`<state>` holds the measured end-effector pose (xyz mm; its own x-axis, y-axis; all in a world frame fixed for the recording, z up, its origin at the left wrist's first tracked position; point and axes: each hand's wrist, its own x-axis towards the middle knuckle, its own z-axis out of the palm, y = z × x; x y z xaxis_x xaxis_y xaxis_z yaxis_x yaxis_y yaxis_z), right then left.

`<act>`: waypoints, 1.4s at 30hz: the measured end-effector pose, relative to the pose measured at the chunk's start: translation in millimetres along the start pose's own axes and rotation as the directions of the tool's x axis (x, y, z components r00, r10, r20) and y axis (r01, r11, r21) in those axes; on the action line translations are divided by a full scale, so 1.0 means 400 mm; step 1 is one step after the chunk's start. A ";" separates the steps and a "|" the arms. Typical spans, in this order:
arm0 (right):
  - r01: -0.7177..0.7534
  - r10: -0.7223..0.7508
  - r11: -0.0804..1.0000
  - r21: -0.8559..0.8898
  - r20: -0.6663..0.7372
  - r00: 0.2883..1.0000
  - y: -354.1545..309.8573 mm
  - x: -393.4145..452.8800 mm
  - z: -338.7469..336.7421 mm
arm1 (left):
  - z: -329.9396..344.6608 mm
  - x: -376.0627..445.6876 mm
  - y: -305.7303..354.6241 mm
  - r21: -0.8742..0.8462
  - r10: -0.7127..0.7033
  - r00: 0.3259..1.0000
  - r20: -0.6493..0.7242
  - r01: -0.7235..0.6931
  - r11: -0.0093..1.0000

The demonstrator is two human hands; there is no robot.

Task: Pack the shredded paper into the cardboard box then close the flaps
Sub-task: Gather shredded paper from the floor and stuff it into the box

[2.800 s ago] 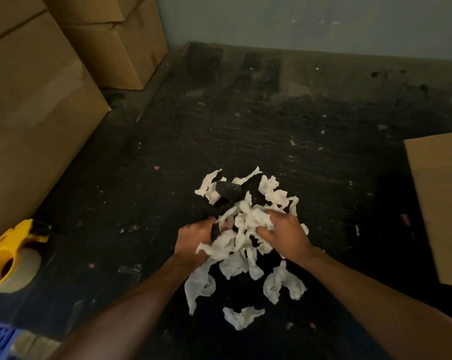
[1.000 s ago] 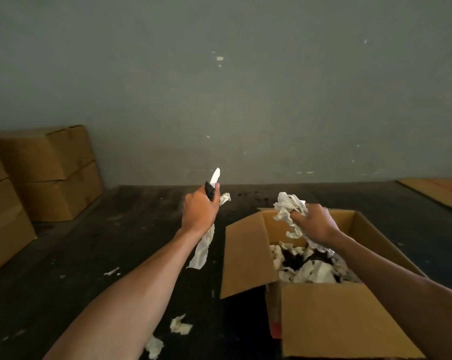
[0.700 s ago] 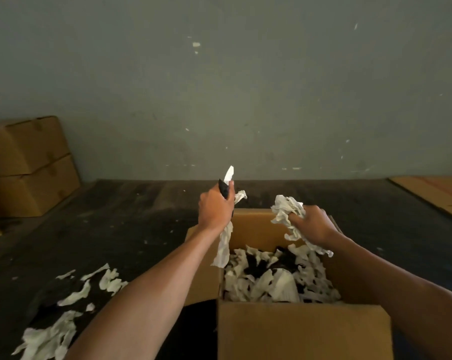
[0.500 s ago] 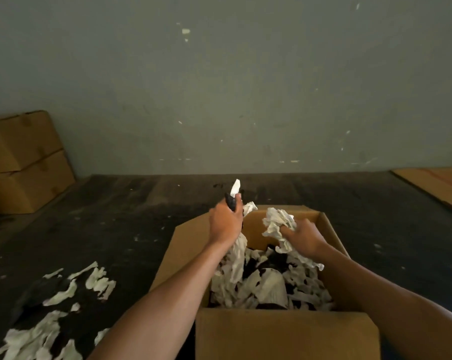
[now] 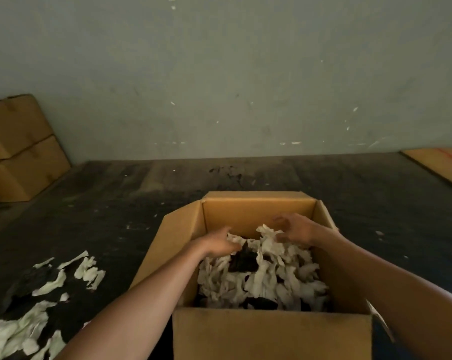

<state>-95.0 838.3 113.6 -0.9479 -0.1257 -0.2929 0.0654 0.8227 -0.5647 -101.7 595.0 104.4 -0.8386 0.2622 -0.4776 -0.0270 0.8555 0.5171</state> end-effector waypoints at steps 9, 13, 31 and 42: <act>0.021 0.126 0.926 -0.376 0.361 0.924 0.066 -0.022 0.151 | 0.134 0.002 -0.021 0.307 -0.094 0.967 0.235 0.018 0.952; -0.044 0.150 0.956 -0.290 0.354 0.923 0.025 -0.036 0.057 | 0.099 -0.018 -0.006 0.343 -0.031 0.987 0.159 -0.025 0.939; -0.041 0.201 0.931 -0.362 0.420 0.885 0.005 -0.038 0.084 | 0.164 -0.041 -0.013 0.294 -0.096 0.799 0.594 -0.103 0.950; -0.043 0.109 0.943 -0.330 0.185 0.977 0.014 0.054 0.036 | 0.073 0.006 0.015 0.293 0.261 0.954 -0.147 -0.210 0.933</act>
<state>-110.6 832.2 93.0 -0.8609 -0.1352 -0.4904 -0.0005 0.9643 -0.2649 -88.0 613.8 85.6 -0.8871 0.4079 -0.2160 0.3107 0.8738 0.3742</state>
